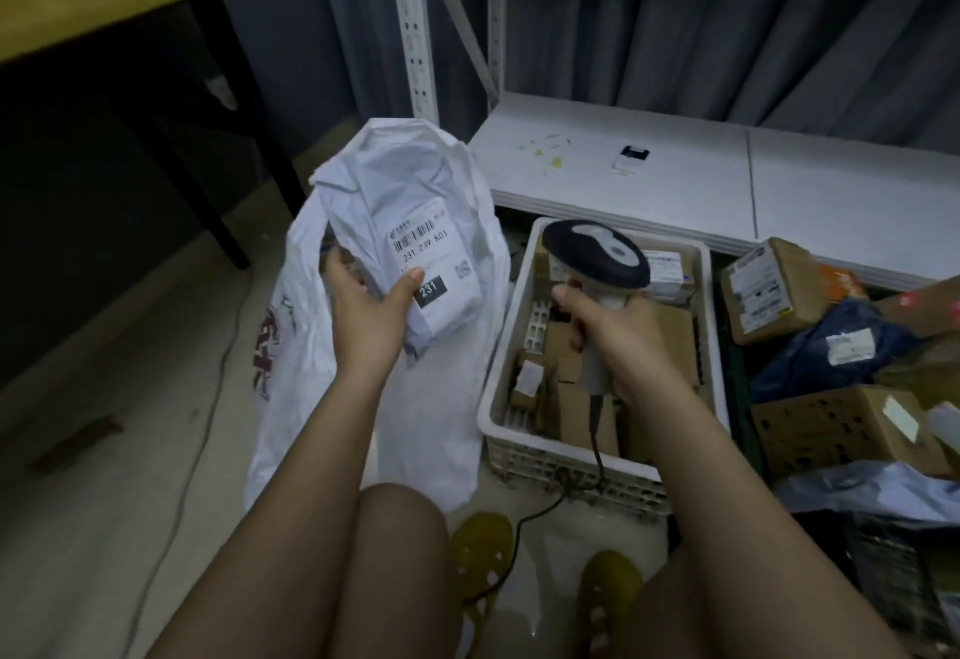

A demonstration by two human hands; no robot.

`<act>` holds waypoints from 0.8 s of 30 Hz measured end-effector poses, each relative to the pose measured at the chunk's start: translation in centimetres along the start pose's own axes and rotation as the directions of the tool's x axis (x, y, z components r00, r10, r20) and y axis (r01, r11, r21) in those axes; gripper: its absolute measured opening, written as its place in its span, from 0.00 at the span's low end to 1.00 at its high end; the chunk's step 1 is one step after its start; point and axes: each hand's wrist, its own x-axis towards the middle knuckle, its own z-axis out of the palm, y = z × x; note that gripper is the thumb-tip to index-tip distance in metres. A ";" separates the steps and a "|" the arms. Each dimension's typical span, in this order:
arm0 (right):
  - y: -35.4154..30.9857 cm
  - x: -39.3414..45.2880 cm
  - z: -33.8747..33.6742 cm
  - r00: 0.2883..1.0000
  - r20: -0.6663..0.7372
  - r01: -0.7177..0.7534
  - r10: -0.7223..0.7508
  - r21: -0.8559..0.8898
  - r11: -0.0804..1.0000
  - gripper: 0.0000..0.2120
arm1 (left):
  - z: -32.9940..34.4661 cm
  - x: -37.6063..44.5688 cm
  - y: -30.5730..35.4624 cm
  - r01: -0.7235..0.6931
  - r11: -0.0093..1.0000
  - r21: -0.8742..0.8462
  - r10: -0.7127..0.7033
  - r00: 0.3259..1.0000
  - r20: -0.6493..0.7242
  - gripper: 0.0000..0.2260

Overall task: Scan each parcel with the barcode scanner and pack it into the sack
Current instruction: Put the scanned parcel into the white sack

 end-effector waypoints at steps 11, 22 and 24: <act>1.6 1.2 3.0 0.990 -0.112 -0.075 0.083 0.077 0.994 0.08 | 0.2 8.2 -1.6 -0.405 -0.146 0.903 0.040 0.909 0.415 0.23; 1.8 3.7 0.3 0.977 -0.200 -0.074 0.076 0.018 0.997 0.11 | 3.7 13.3 -9.8 -0.037 0.736 0.676 -0.190 0.947 0.258 0.29; 1.9 4.0 0.3 0.978 -0.186 -0.098 0.100 0.018 0.995 0.09 | 3.8 13.4 -11.0 0.046 0.787 0.615 -0.267 0.924 0.273 0.35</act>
